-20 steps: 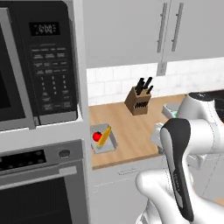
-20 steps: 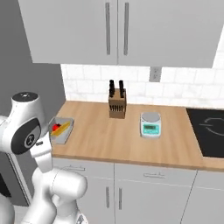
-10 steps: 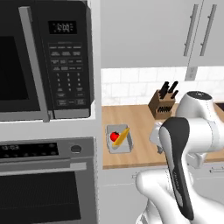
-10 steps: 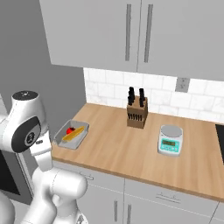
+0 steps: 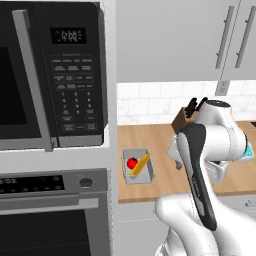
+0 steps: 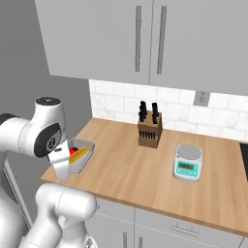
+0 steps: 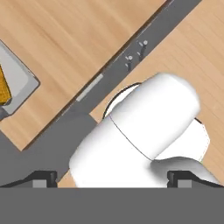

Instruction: Take the meat container that has the chicken drumstick and place it on the second highest rack of the freezer. Then take the vegetable container that has the tomato and corn and place it on the highest rack of the freezer.

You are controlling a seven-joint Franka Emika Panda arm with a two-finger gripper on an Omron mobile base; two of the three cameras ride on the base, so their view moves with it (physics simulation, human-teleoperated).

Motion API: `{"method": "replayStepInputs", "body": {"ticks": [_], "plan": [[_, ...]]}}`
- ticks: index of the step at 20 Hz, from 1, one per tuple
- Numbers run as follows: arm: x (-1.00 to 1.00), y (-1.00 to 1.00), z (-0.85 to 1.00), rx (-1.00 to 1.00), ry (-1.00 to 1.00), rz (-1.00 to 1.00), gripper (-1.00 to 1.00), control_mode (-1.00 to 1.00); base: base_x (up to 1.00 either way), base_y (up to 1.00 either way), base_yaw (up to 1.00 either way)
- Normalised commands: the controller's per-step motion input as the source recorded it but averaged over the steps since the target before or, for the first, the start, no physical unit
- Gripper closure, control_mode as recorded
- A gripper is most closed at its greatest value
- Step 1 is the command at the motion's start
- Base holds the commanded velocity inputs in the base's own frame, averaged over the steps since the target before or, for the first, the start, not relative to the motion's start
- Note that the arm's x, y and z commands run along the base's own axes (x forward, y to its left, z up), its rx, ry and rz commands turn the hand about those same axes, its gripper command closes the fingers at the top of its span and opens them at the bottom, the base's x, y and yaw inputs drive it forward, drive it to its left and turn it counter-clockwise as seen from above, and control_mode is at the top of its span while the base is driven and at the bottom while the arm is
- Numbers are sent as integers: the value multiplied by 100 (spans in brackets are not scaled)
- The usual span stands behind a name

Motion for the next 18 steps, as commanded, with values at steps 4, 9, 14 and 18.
{"method": "replayStepInputs", "body": {"ticks": [4,9,14,18], "plan": [[67,6,-67,3,13,1,-100,-100,0,0,0],[87,21,-68,9,3,0,-100,-100,0,0,0],[16,7,-45,8,0,2,-100,-100,0,0,0],[34,3,0,-3,0,-1,-100,-100,0,0,0]]}}
